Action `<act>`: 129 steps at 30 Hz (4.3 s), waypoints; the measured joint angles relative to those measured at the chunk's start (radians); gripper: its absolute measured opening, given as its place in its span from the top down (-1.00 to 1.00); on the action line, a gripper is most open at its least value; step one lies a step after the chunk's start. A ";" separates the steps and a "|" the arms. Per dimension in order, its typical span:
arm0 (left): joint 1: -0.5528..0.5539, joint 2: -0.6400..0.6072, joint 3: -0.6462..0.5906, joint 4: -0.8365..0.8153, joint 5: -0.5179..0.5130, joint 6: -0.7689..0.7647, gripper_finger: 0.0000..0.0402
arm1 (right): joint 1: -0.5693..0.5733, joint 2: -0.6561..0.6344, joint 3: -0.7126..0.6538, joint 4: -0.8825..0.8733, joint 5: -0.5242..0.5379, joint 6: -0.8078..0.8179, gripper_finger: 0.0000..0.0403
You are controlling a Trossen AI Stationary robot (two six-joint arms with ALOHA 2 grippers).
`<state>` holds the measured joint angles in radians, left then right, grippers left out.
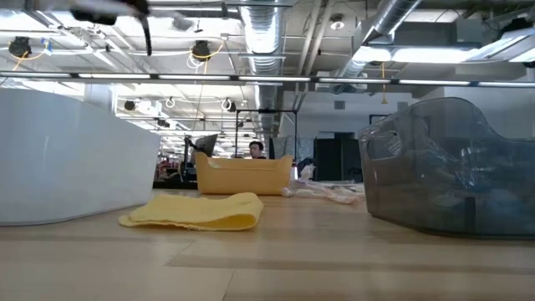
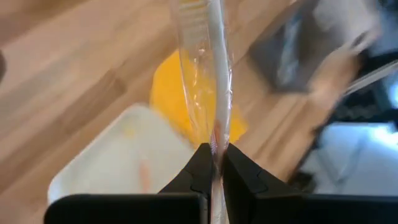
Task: Pick & Place Toothbrushes
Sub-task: Put the orange toothbrush into the left white bin
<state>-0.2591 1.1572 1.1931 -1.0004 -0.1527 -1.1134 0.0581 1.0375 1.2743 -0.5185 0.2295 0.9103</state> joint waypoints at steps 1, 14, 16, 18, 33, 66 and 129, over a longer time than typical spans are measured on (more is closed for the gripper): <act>-0.023 0.027 -0.001 -0.026 -0.003 -0.020 0.96 | 0.004 -0.005 0.000 -0.035 0.000 0.007 -0.15; -0.157 0.168 -0.172 0.093 0.047 -0.230 0.96 | 0.123 0.035 0.000 -0.201 0.038 0.077 -0.15; -0.157 0.169 -0.190 0.105 0.046 -0.246 0.96 | 0.143 0.046 0.000 -0.198 0.070 0.077 -0.15; -0.157 0.168 -0.197 0.110 0.046 -0.256 0.96 | 0.159 0.051 -0.002 -0.205 0.086 0.077 -0.15; -0.165 0.168 -0.202 0.129 0.028 -0.493 0.96 | 0.198 0.078 0.000 -0.169 0.091 0.102 -0.15; -0.247 0.217 -0.125 0.018 -0.111 -1.172 0.96 | 0.232 -0.125 0.000 -0.290 0.063 0.077 -0.15; -0.037 0.429 -0.196 0.053 0.294 -1.170 0.86 | 0.236 -0.186 0.000 -0.405 0.079 0.022 -0.15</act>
<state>-0.2958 1.5864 0.9974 -0.9478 0.1409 -2.2829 0.2943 0.8516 1.2743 -0.9238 0.3084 0.9321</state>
